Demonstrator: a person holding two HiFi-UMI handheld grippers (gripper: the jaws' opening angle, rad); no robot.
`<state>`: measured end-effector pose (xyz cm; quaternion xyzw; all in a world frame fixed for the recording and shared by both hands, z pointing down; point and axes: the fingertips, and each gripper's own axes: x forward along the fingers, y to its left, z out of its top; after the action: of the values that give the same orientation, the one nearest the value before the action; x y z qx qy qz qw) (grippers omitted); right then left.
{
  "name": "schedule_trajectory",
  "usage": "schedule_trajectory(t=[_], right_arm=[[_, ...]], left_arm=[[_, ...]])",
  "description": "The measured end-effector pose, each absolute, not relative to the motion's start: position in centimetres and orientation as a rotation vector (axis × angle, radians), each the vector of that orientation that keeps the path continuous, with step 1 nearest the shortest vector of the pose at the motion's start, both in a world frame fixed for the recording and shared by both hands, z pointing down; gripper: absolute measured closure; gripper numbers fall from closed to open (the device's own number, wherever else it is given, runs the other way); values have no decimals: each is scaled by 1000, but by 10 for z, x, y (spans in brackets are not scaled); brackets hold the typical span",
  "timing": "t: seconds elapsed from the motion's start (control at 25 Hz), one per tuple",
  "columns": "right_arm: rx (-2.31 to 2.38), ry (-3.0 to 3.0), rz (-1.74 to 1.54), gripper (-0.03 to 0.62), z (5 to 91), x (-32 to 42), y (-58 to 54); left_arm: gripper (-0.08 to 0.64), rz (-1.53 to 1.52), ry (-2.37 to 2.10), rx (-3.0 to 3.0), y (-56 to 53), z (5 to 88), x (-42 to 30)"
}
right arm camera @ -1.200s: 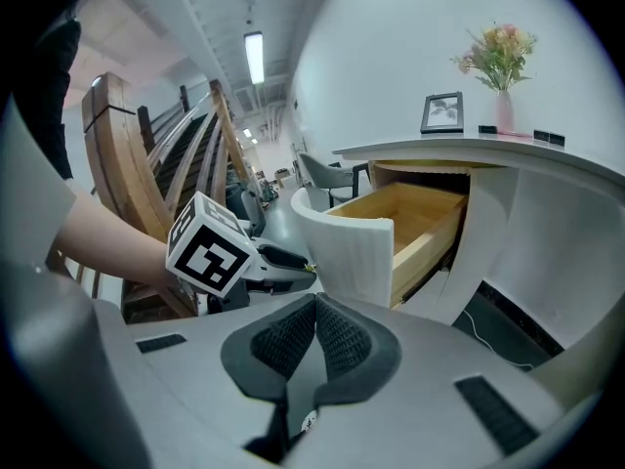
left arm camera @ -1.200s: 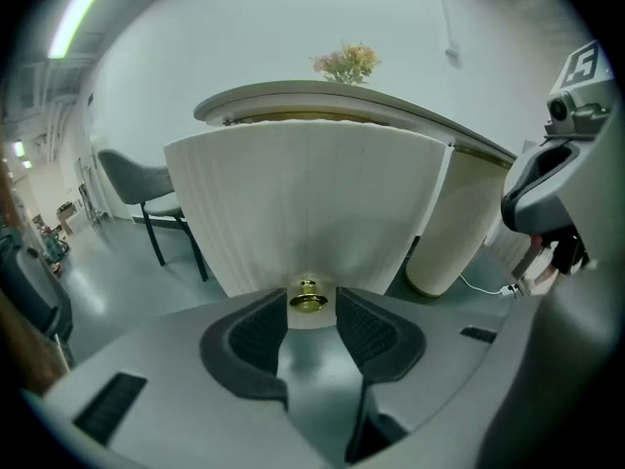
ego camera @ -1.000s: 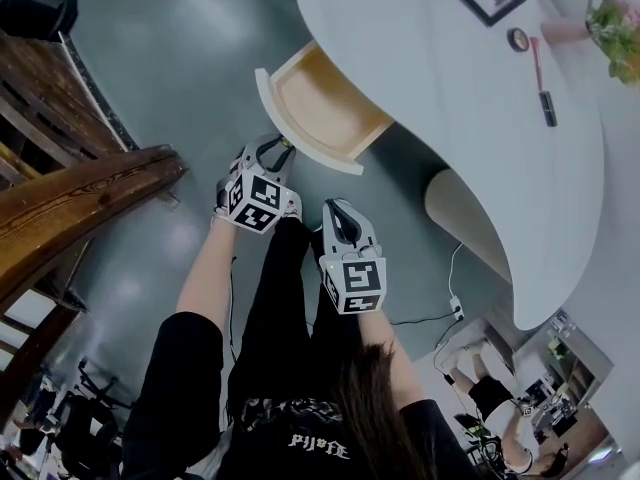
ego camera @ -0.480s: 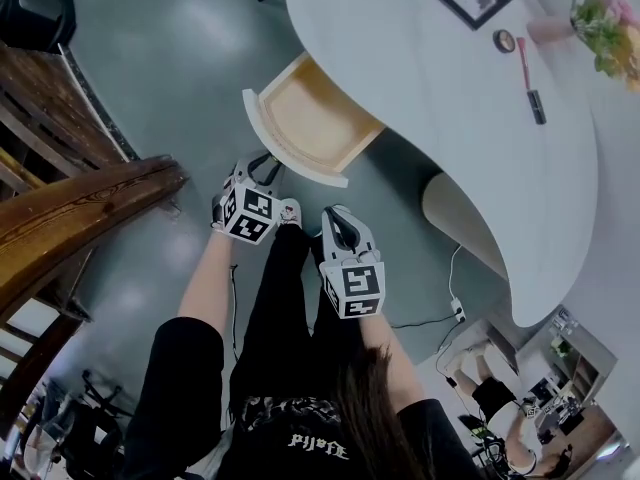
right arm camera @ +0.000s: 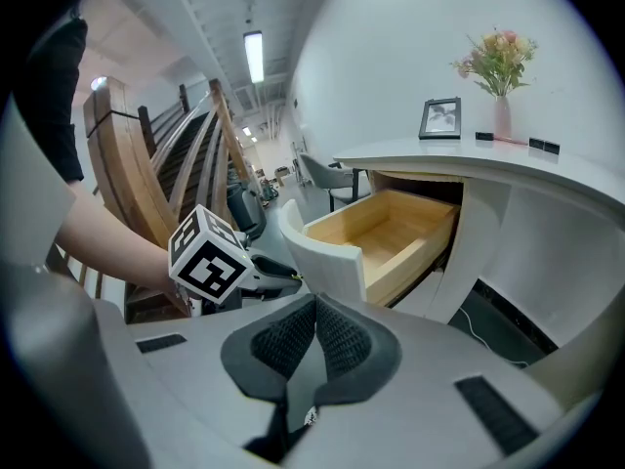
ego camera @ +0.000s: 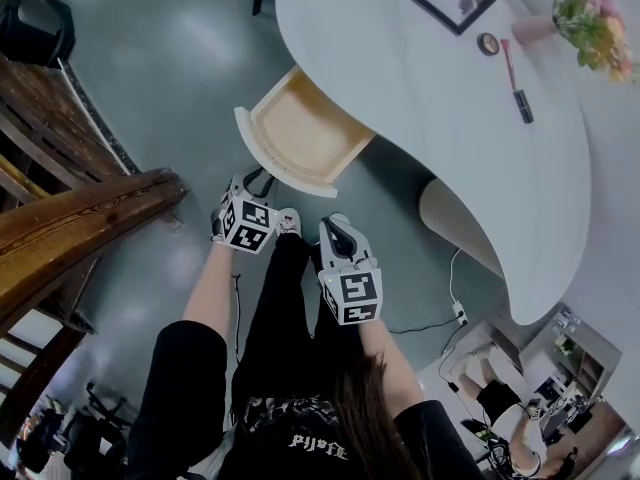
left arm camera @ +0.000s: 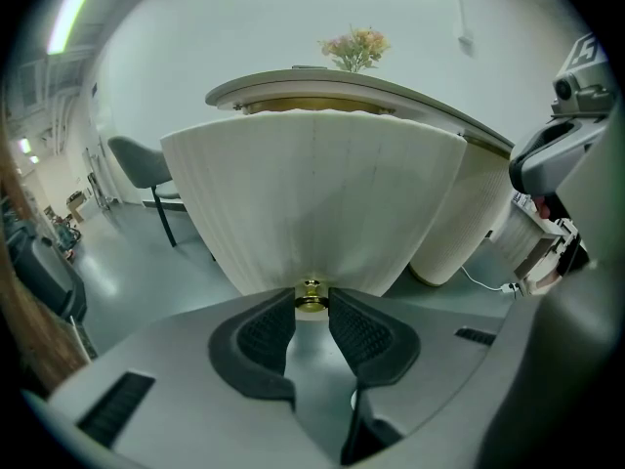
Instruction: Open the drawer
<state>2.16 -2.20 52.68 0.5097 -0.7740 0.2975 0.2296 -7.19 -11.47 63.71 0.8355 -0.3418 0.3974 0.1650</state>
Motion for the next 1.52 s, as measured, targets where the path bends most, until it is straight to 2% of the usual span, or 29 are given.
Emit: schedule_trajectory(t=[0.84, 1.2, 1.52], right_arm=[[1317, -2124, 845, 566, 511, 13, 3], [1352, -2113, 953, 566, 493, 22, 2], [1464, -2115, 977, 566, 460, 34, -1]], left_arm=[[425, 1072, -924, 2213, -111, 631, -75], [419, 1127, -793, 2177, -71, 607, -80], [420, 885, -903, 2083, -41, 558, -73]])
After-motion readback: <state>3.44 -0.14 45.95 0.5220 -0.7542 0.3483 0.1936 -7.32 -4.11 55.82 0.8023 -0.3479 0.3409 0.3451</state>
